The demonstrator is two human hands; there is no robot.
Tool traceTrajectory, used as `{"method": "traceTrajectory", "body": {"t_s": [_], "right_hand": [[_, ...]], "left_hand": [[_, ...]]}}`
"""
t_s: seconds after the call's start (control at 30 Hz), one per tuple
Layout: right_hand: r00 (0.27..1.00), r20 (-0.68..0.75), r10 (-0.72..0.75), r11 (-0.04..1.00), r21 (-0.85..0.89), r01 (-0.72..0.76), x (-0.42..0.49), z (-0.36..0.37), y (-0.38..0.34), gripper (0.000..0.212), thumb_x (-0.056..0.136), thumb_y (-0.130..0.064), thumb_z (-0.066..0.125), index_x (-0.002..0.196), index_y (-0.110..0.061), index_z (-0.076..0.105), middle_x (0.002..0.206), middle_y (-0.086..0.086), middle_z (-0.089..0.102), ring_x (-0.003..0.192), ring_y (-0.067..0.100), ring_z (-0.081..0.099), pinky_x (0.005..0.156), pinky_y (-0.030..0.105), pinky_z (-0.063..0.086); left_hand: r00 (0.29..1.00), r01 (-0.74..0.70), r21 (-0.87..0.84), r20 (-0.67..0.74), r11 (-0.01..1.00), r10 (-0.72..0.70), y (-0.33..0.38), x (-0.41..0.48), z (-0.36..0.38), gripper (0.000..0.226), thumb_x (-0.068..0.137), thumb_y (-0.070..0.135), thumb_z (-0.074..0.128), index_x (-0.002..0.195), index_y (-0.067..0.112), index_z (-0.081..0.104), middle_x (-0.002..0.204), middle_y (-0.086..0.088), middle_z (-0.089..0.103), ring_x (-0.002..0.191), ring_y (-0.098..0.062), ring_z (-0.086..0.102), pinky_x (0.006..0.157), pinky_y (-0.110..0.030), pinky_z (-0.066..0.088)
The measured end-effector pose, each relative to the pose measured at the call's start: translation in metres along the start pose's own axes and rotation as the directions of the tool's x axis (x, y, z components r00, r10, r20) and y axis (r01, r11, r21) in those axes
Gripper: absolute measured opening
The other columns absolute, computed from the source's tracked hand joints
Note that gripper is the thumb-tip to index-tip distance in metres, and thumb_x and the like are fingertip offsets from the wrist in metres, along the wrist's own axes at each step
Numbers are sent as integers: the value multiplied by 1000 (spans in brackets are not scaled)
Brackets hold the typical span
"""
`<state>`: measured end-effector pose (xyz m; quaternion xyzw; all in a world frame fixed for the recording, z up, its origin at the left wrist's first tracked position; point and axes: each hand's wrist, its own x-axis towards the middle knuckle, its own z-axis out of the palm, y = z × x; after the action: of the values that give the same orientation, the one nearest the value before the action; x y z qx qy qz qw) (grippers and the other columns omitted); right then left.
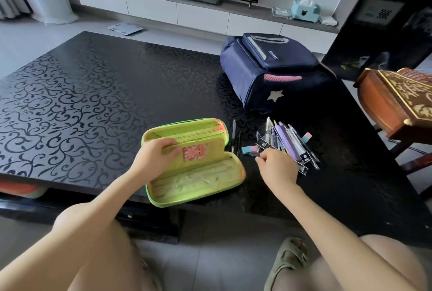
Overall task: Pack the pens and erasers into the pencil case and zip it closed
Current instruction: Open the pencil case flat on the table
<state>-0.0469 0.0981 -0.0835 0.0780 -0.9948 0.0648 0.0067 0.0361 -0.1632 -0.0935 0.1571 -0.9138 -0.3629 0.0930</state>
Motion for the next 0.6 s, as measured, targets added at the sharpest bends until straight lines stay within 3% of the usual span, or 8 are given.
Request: {"method": "traceTrajectory", "body": {"t_s": [0.07, 0.13, 0.2, 0.27, 0.37, 0.5, 0.6], "right_hand": [[990, -53, -133, 964, -237, 117, 12, 10, 9, 35, 90, -45, 52, 104, -14, 62, 100, 3, 64, 91, 23, 57, 66, 30, 41], [981, -14, -191, 915, -363, 173, 22, 23, 9, 45, 88, -53, 50, 109, -14, 59, 105, 4, 61, 96, 24, 55, 70, 31, 43], [970, -30, -243, 880, -428, 207, 27, 34, 5, 40, 85, -50, 58, 101, -14, 63, 97, 4, 64, 89, 24, 58, 66, 31, 45], [950, -44, -309, 836, -489, 249, 28, 42, 2, 23, 68, -32, 78, 78, -14, 68, 74, 3, 63, 69, 21, 59, 53, 30, 45], [889, -109, -444, 768, -557, 316, 29, 48, 7, 23, 49, -7, 83, 60, -11, 64, 57, 2, 56, 52, 20, 54, 44, 25, 40], [749, -365, -552, 800, -485, 353, 26, 27, 15, 20, 62, 2, 71, 56, -11, 56, 52, 2, 49, 43, 18, 47, 41, 23, 29], [686, -600, -413, 909, -230, 346, 13, -3, 20, 26, 72, 6, 54, 54, -12, 51, 49, 1, 42, 40, 16, 36, 40, 23, 18]], "left_hand": [[1000, 0, -6, -10, 1000, 0, 2, 1, 2, 15, 87, 28, 61, 97, 19, 68, 84, -2, 69, 78, -27, 62, 70, -35, 48], [1000, 2, -12, -22, 1000, -2, 4, 1, 3, 15, 87, 27, 61, 96, 18, 68, 85, -4, 69, 80, -28, 62, 72, -36, 48], [1000, 0, -16, -28, 1000, 0, 6, 1, 4, 15, 87, 26, 60, 96, 17, 68, 86, -3, 69, 80, -28, 61, 73, -37, 48], [1000, -6, -18, -27, 1000, 6, 7, 0, 5, 15, 87, 24, 60, 97, 15, 67, 85, -2, 67, 79, -26, 61, 72, -37, 48], [1000, -14, -19, -29, 1000, 13, 8, -1, 5, 14, 88, 23, 60, 96, 15, 67, 83, 0, 66, 74, -24, 60, 69, -36, 48], [1000, -15, -21, -27, 1000, 15, 7, 0, 4, 11, 88, 24, 60, 93, 17, 66, 77, 4, 63, 66, -18, 56, 61, -30, 44], [999, -21, -35, -25, 999, 20, 6, 0, 4, 7, 88, 24, 60, 90, 19, 65, 76, 8, 61, 64, -15, 54, 58, -25, 41]]}}
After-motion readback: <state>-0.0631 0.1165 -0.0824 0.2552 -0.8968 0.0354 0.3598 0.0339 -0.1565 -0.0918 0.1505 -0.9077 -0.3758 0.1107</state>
